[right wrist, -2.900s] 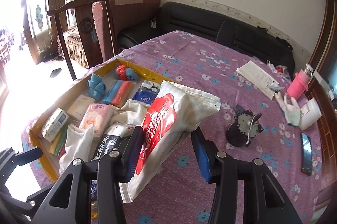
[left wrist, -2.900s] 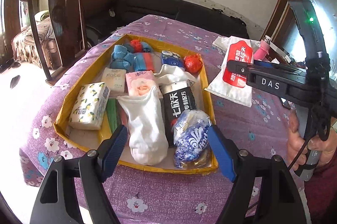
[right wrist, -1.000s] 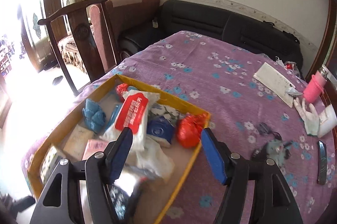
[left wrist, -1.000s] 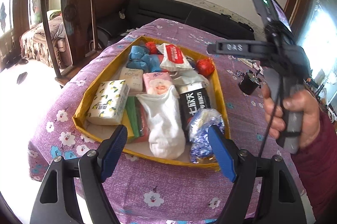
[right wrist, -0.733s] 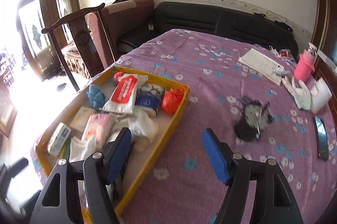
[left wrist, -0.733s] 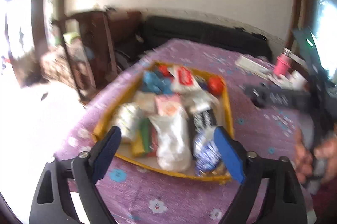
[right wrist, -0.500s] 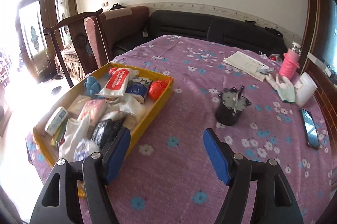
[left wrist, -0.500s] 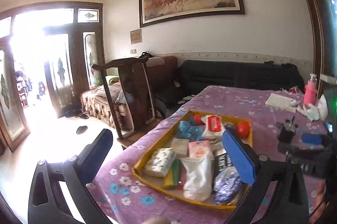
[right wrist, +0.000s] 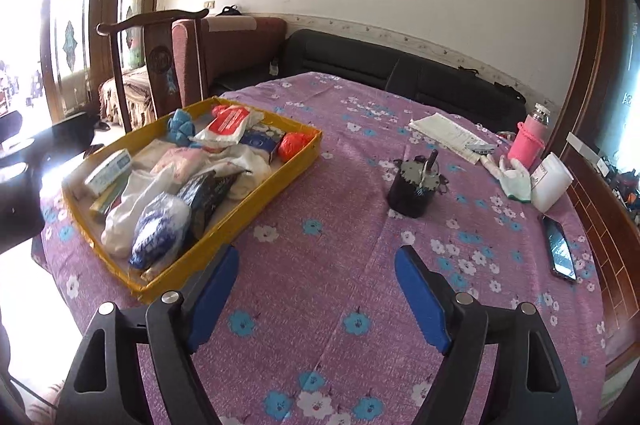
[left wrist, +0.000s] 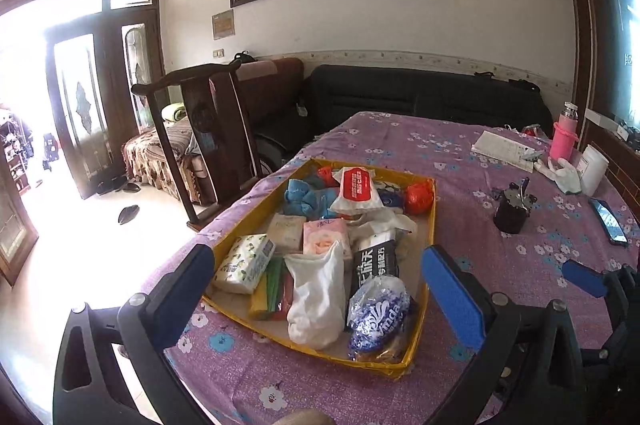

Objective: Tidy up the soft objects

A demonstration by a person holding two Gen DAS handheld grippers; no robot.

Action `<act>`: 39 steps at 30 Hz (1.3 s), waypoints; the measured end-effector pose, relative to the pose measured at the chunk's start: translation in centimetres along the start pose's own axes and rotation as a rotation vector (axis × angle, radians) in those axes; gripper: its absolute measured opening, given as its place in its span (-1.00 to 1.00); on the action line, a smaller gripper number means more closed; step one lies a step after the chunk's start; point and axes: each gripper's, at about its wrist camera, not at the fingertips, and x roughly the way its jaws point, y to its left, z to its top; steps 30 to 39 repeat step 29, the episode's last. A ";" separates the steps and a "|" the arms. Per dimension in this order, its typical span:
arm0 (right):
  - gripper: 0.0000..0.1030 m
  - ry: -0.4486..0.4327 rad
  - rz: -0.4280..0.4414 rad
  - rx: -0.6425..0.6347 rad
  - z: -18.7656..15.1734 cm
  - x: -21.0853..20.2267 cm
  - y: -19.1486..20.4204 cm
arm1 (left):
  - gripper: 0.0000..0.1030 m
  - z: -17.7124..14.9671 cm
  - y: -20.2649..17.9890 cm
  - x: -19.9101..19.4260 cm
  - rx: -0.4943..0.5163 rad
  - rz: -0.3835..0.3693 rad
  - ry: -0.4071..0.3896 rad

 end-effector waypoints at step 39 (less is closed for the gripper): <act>0.63 0.078 0.010 -0.050 -0.8 2.4 2.7 | 1.00 -1.5 1.2 3.6 -0.022 -0.021 0.145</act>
